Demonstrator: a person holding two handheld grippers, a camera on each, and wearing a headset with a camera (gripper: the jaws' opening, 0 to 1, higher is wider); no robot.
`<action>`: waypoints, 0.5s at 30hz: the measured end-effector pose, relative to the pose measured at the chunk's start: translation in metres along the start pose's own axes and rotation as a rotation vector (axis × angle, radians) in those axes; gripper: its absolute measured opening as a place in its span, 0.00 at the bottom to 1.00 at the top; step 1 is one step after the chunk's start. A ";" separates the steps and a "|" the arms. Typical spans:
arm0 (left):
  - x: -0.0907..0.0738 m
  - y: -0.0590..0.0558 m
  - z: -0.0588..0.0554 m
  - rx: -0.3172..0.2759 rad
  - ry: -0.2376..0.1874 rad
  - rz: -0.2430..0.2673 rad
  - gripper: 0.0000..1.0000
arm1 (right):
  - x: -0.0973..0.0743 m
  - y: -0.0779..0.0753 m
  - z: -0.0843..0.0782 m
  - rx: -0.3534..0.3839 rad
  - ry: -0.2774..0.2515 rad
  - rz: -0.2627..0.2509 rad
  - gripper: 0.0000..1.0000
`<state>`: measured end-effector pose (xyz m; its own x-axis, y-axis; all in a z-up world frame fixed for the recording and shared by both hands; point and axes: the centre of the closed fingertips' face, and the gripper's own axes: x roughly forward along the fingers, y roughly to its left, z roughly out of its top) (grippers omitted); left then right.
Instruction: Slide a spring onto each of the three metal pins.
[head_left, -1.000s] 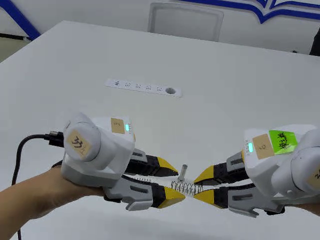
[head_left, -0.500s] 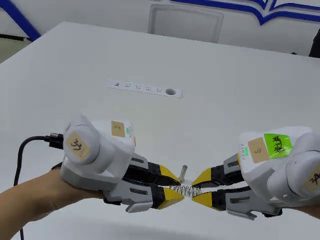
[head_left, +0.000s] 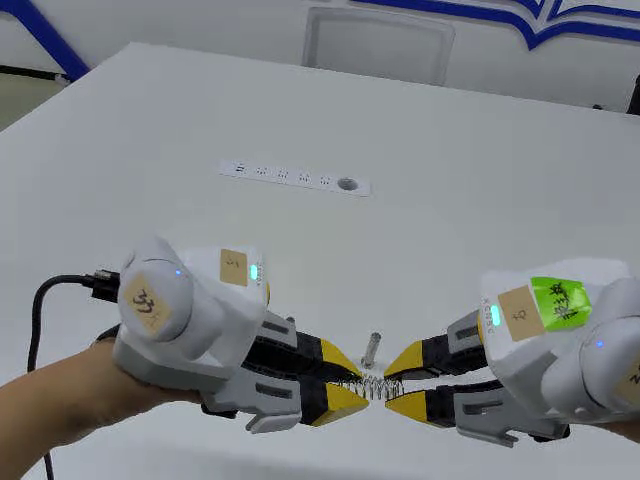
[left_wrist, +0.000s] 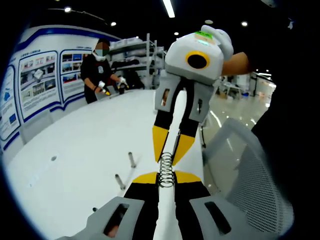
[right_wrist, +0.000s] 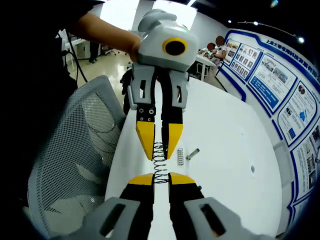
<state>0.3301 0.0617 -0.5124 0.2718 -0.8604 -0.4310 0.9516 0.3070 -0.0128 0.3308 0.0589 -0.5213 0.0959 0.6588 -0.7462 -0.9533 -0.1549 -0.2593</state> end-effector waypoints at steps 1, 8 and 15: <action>0.000 0.000 0.000 0.005 0.002 -0.001 0.09 | 0.000 0.000 0.000 0.002 0.000 0.000 0.11; 0.000 -0.001 0.001 0.030 0.005 -0.007 0.09 | -0.001 -0.001 0.000 0.024 -0.013 0.005 0.12; -0.001 0.000 0.007 0.041 -0.014 -0.008 0.09 | -0.002 -0.004 0.000 0.069 -0.051 -0.003 0.14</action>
<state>0.3306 0.0594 -0.5060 0.2657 -0.8683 -0.4188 0.9588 0.2834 0.0207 0.3344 0.0585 -0.5187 0.0855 0.6961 -0.7129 -0.9708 -0.1029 -0.2168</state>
